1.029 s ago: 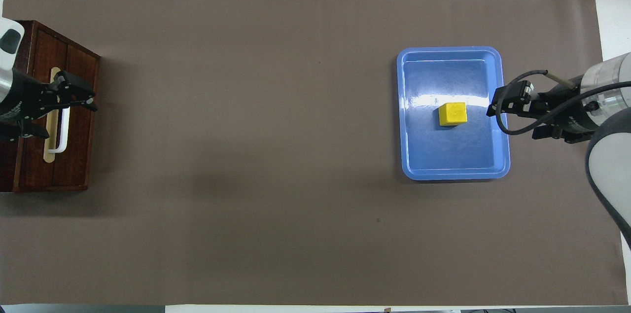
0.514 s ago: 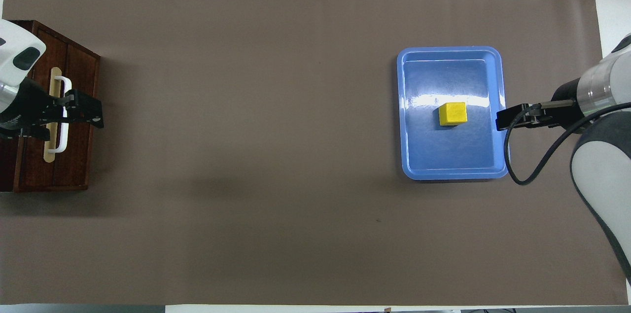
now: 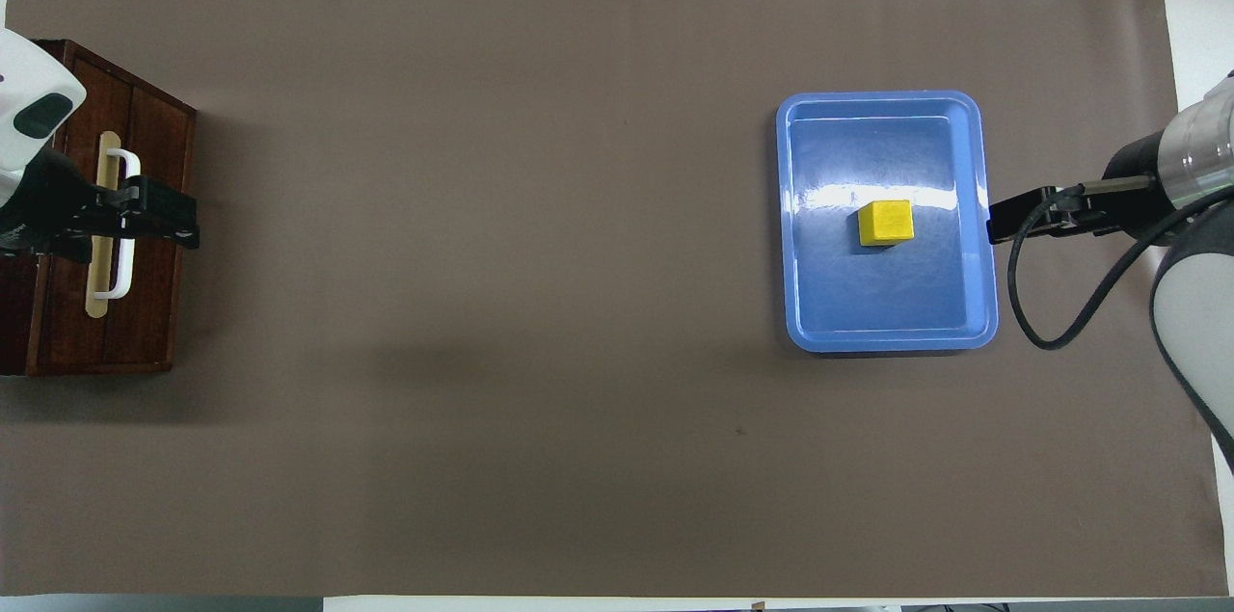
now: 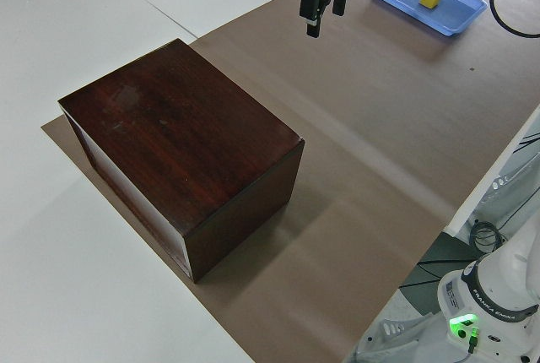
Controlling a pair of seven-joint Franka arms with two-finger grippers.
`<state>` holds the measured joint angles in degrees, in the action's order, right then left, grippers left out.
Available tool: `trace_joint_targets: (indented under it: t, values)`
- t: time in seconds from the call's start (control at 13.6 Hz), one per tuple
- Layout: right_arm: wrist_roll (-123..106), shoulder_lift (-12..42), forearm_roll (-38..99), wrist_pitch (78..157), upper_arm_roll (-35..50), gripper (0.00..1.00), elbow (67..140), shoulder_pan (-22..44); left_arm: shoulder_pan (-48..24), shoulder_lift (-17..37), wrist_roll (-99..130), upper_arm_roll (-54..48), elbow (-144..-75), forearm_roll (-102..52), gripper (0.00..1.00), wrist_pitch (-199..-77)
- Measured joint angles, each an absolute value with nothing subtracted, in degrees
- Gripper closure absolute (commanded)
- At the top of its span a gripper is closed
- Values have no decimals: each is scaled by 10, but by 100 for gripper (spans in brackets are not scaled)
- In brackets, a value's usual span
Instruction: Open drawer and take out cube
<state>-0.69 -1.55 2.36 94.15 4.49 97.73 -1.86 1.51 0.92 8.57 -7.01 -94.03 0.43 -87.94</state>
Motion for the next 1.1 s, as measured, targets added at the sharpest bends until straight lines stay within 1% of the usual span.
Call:
trace_joint_targets:
  t: [0.37, 1.1]
  values:
    - [-6, -8, 23, 926, 45, 0, 960, -24, 11, 9, 78, -66, -941, 4, 0, -879]
    - [-6, -7, -3, 913, 45, 0, 959, -27, 8, 9, 77, -66, -941, 4, 0, -879]
